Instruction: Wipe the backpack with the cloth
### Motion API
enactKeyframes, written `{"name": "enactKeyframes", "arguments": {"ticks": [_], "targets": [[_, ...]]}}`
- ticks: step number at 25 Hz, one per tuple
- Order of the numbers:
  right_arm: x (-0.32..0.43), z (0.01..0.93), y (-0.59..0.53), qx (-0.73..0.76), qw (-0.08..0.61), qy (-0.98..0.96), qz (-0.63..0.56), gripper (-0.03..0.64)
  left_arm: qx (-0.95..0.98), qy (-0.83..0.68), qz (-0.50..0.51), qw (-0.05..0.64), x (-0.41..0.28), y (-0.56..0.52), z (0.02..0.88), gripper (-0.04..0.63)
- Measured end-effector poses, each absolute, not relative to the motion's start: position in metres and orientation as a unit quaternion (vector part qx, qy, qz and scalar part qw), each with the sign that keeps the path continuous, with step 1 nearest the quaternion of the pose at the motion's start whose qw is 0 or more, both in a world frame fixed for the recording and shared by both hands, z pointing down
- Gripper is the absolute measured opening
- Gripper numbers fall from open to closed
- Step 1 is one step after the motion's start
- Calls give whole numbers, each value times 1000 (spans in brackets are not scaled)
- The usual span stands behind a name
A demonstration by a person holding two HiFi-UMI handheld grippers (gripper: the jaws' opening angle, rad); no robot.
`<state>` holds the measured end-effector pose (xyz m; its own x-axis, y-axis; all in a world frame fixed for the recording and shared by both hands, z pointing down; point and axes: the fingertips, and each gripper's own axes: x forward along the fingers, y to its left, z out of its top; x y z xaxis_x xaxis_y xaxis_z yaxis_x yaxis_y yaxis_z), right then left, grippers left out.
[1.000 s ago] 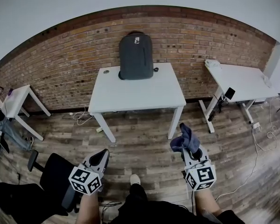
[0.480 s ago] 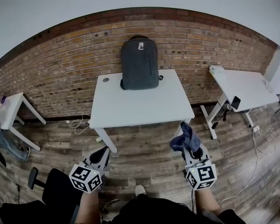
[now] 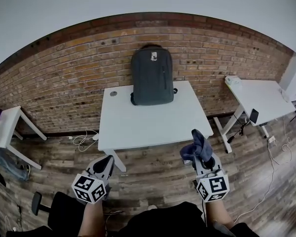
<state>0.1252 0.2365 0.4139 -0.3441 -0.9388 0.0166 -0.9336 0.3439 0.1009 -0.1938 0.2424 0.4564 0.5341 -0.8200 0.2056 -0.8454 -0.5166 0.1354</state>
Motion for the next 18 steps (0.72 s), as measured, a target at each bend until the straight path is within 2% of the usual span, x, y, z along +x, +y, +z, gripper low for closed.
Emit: {"name": "enactKeyframes", "arguments": {"ticks": [18], "targets": [[107,432,125,540,34,-841,-29,64,851,-509,61,114,-208,161,467,-5]]}}
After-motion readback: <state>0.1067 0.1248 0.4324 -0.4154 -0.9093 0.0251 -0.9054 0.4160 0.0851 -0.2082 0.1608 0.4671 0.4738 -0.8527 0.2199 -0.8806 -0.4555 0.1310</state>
